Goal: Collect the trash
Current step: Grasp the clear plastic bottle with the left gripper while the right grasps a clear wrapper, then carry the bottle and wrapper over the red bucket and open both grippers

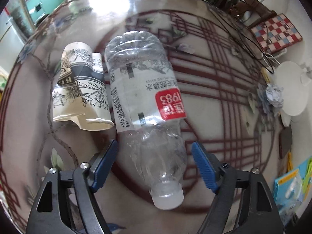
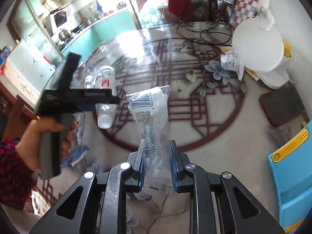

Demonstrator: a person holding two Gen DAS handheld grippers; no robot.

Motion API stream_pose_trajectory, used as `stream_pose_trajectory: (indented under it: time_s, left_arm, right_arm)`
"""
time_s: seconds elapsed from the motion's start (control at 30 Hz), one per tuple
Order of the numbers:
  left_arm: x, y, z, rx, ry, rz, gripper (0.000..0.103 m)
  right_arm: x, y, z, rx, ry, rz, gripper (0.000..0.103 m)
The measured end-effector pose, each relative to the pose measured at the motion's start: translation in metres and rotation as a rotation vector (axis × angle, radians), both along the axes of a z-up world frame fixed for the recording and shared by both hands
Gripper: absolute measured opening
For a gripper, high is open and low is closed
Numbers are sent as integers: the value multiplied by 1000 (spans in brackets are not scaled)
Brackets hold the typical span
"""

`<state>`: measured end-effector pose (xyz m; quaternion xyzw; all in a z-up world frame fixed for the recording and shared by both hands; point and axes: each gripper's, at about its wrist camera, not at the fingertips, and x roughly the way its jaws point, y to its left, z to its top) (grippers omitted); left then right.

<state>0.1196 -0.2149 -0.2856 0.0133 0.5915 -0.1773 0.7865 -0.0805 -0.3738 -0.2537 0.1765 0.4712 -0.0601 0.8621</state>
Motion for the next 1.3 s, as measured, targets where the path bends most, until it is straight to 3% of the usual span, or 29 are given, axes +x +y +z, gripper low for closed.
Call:
stream_pose_trajectory:
  time_s: [0.03,0.1,0.2,0.43,0.63,1.3]
  left_arm:
    - [-1,0,1,-5,-1,-6,50]
    - [-2,0,3,-4,12,-33,48]
    - [-8,7,16,-15,-15,-51,47]
    - [-54,41,82,-18,-204,-92,47]
    - [-73,68,109,-3,-251,-84,48]
    - [-95,137,116,26,-272,20,48]
  right_arm:
    - [1,0,1,5,-6,-4,19]
    - [1,-2,5,15,-22,-11,19]
    - [0,-4,15,21,-52,-5,19]
    - [12,11,46,18,-140,34,19]
    - [22,34,74,10,-210,79,19]
    - [27,103,92,27,-260,203,19]
